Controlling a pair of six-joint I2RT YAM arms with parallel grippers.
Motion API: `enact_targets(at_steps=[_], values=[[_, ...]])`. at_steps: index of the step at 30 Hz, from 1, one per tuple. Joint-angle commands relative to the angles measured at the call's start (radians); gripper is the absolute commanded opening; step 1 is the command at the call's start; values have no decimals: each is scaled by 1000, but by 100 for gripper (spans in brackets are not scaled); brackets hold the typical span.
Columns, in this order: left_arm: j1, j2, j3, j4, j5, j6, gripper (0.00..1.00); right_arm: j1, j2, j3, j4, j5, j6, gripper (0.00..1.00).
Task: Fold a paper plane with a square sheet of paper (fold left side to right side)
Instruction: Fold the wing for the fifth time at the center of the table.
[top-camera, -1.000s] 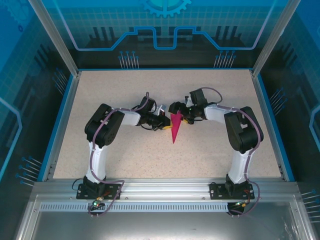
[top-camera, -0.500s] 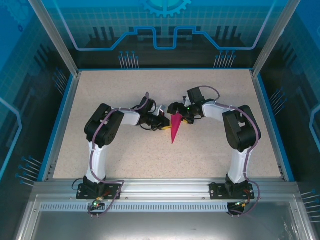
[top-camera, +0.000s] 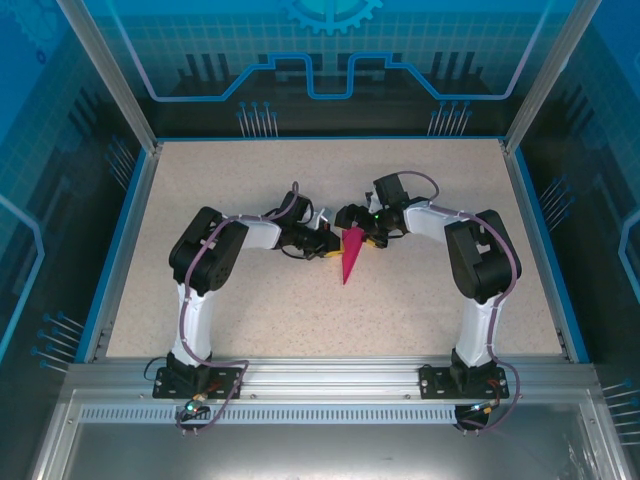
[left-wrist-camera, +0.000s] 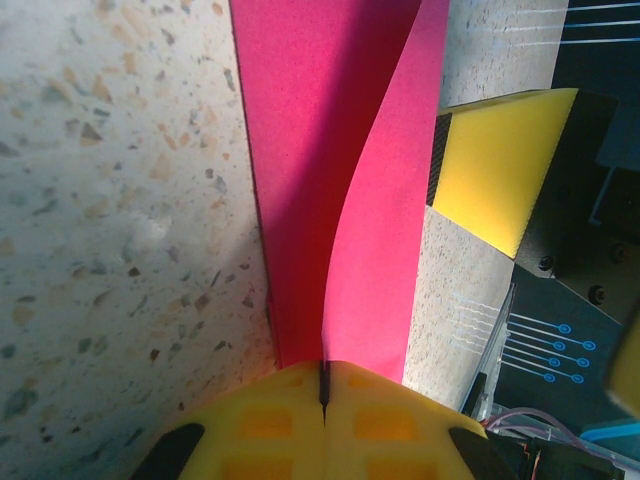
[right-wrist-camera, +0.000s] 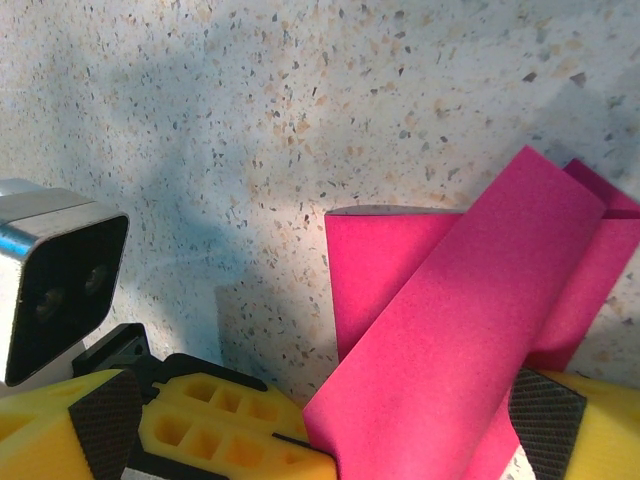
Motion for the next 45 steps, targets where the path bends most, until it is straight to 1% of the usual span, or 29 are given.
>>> enact_targets(at_steps=[1,9,15,16,17,21,23,25,36,45], values=[[9,22,30,-27,1,25,0,24,32,11,-30,-2,-11,99],[5,34,29,-66,-8,53,0,11,-67,19,-21,15,-40,99],[5,41,29,-66,-12,52,0,5,-137,5,-79,63,-69,98],[6,40,31,-68,-10,54,0,6,-139,-2,-78,61,-70,96],[5,41,32,-68,-9,54,0,6,-139,-8,-77,55,-69,90],[3,40,41,-73,-6,58,0,7,-109,-21,-47,-6,-55,61],[1,39,46,-78,-5,64,0,9,-95,-25,-39,-9,-48,50],[0,39,53,-88,-7,71,0,9,-83,-20,-39,-8,-45,45],[-2,53,77,-110,-13,80,0,14,-5,21,-73,-3,-55,37],[-9,65,93,-137,-14,96,0,19,26,52,-123,20,-81,36]])
